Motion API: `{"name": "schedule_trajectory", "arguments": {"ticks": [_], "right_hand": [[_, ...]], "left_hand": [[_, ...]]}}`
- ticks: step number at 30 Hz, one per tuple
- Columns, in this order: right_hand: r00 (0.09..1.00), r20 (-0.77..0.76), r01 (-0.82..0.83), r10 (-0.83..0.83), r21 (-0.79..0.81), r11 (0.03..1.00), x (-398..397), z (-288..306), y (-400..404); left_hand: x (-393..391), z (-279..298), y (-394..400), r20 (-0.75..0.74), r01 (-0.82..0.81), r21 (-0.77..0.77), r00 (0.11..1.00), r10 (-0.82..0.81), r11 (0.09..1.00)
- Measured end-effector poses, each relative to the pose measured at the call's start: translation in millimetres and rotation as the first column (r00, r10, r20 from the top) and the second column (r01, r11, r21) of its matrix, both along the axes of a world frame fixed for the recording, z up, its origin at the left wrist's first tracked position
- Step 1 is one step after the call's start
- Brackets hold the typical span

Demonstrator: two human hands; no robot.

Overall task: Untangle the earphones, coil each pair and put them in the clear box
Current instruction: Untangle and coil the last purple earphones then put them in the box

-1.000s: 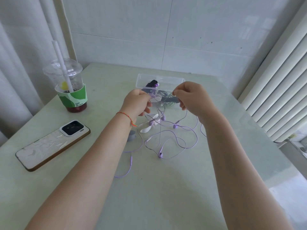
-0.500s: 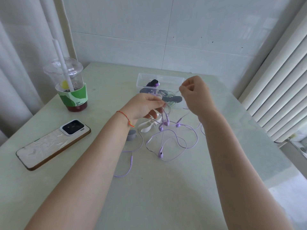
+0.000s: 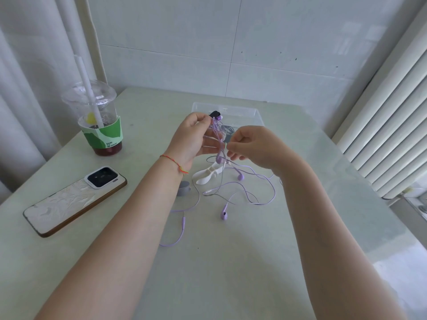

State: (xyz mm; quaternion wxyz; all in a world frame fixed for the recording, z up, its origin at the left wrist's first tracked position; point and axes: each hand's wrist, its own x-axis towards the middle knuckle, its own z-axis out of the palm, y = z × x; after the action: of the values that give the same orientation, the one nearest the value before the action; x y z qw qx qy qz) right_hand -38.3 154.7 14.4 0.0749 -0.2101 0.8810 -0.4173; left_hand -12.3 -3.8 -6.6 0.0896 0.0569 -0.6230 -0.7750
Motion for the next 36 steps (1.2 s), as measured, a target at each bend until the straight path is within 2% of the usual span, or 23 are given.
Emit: {"name": "schedule_trajectory", "arguments": {"ticks": [4,13,20,24,30,33,36], "right_hand": [[1.0,-0.006,0.016,-0.016,-0.062,0.998,-2,-2,-2],[0.999,-0.034,0.035,-0.035,-0.008,0.999,-3,-5,-1],[0.998,-0.038,0.039,-0.041,-0.062,0.997,-1,-6,-8],[0.998,0.011,0.056,-0.056,-0.101,0.993,0,-4,-8],[0.994,0.018,0.112,-0.11,-0.163,0.98,0,1,-5],[0.989,0.041,0.148,-0.142,-0.23,0.962,-2,5,-1],[0.995,0.079,0.082,-0.069,-0.176,0.981,-2,4,0]], "left_hand": [[-1,1,-2,-0.005,0.006,0.044,1.0,-0.005,0.999],[-2,3,-1,-0.066,-0.02,0.151,0.997,0.031,0.988],[0,5,5,-0.107,0.077,0.213,0.993,-0.055,0.974],[0,5,2,-0.127,0.047,0.174,0.992,-0.024,0.984],[1,2,-4,-0.034,-0.06,-0.093,0.998,0.057,0.994],[-1,1,-6,-0.023,-0.067,-0.091,0.998,0.066,0.994],[2,3,-4,-0.026,0.001,-0.064,1.0,-0.003,0.998]]}}
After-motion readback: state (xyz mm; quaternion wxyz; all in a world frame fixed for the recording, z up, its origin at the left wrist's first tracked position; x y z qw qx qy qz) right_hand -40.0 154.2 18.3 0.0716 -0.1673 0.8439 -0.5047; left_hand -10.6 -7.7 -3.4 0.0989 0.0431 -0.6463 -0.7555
